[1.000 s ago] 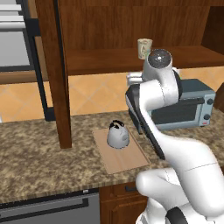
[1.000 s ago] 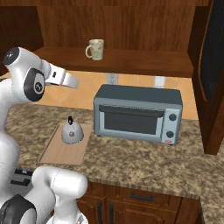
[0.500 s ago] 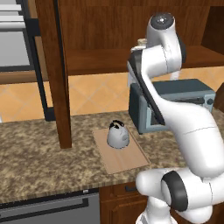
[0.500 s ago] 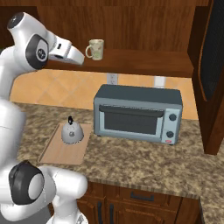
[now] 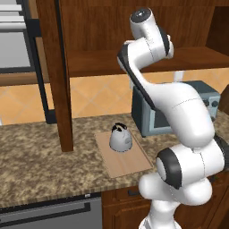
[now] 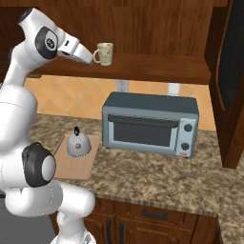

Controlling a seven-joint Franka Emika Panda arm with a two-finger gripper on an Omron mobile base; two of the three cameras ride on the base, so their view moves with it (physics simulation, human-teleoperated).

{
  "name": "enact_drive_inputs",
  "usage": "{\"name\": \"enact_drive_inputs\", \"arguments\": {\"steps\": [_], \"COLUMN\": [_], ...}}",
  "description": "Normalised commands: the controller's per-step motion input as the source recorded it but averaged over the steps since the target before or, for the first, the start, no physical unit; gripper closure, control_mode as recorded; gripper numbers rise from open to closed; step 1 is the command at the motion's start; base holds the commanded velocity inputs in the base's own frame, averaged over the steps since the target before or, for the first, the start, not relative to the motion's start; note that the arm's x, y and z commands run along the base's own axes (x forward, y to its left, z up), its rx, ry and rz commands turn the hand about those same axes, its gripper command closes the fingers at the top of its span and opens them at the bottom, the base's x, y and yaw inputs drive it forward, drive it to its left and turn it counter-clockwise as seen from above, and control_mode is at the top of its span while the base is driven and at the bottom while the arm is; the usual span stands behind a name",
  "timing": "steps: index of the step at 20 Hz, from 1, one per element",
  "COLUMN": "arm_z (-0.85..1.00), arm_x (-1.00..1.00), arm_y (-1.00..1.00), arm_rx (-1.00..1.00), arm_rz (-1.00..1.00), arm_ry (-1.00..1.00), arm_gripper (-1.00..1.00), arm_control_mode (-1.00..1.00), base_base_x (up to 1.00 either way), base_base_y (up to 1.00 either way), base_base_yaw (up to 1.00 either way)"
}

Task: Pick the kettle from the counter and place it on the tray. Then pick the mug from the cabinet and place it on the tray. Then close the cabinet doors.

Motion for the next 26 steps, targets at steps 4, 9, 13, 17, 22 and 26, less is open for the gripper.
{"name": "enact_drive_inputs", "arguments": {"steps": [4,9,13,17,22,26], "arm_z": [-0.10,-0.02,0.00,0.00,0.00,0.00], "arm_x": [0.73,0.57,0.33,0.30,0.30,0.20], "arm_y": [0.00,-0.04,0.00,-0.01,-0.15,-0.11], "arm_rx": [0.00,0.00,0.00,0.01,0.03,0.02], "arm_rz": [-0.20,-0.19,-0.15,-0.11,-0.07,-0.05], "arm_ry": [-0.01,-0.01,0.00,0.00,0.00,0.00], "arm_gripper": [-1.00,-1.00,-1.00,-1.00,-1.00,-1.00], "arm_control_mode": [-1.00,-1.00,-1.00,-1.00,-1.00,-1.00], "base_base_x": [0.00,0.00,0.00,0.00,0.00,0.00], "base_base_y": [0.00,0.00,0.00,0.00,0.00,0.00], "base_base_yaw": [0.00,0.00,0.00,0.00,0.00,0.00]}}
